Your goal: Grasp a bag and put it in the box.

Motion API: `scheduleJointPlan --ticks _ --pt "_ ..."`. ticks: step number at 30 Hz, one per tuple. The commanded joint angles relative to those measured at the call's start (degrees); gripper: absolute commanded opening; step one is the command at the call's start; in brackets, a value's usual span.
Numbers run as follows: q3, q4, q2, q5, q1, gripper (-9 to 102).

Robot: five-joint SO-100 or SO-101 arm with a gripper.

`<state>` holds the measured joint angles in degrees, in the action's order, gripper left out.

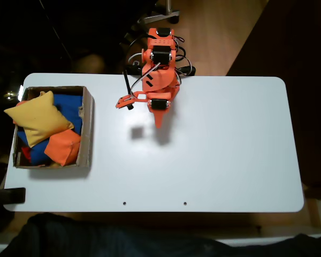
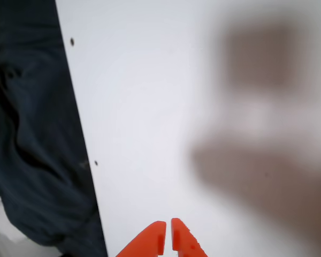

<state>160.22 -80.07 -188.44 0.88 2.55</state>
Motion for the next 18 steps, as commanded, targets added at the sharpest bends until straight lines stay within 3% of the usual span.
scheduleJointPlan --ticks 1,18 --pt "0.26 0.09 -0.35 -0.44 -0.62 0" --pt "7.73 3.6 -0.44 -0.62 -2.64 0"
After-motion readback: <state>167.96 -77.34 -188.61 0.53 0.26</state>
